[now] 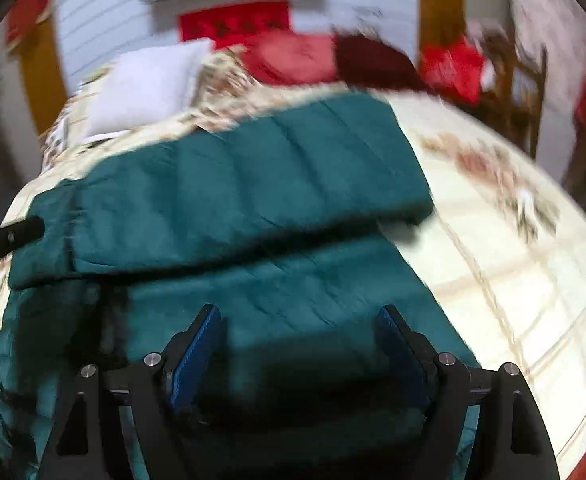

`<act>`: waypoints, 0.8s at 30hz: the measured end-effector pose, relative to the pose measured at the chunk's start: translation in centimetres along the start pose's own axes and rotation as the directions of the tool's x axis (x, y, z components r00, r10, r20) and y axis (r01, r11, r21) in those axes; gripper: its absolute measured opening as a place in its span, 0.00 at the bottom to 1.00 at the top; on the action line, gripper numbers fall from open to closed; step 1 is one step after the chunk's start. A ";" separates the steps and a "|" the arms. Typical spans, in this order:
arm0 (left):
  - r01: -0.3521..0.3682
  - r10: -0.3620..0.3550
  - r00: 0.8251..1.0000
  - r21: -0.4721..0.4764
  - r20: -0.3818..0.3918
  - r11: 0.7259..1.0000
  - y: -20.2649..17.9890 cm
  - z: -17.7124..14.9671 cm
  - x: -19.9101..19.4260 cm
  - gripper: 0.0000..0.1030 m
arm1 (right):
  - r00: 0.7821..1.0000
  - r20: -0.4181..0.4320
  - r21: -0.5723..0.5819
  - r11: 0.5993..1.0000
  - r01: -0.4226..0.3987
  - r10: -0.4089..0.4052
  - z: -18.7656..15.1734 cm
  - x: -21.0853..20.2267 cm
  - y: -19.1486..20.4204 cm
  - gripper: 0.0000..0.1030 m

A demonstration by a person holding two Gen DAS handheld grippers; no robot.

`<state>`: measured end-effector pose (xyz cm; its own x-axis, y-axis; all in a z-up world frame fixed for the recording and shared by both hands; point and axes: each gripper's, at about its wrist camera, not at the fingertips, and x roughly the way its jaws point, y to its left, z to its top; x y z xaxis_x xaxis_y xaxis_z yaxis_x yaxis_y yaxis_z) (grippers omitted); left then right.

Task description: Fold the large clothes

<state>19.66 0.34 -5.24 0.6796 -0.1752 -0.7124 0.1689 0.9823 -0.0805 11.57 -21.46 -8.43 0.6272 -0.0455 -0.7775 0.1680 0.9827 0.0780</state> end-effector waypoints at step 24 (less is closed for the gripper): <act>0.092 -0.073 0.977 -0.089 0.198 0.992 7.5 4.4 -9.9 0.05 | 0.998 -0.031 0.101 0.993 -0.056 0.059 -0.3 1.4 -3.0 0.76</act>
<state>17.40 9.12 4.28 0.7934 -0.2562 -0.5521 0.1670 0.9639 -0.2074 11.76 -24.44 -9.97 0.6121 0.0183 -0.7906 0.2087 0.9605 0.1838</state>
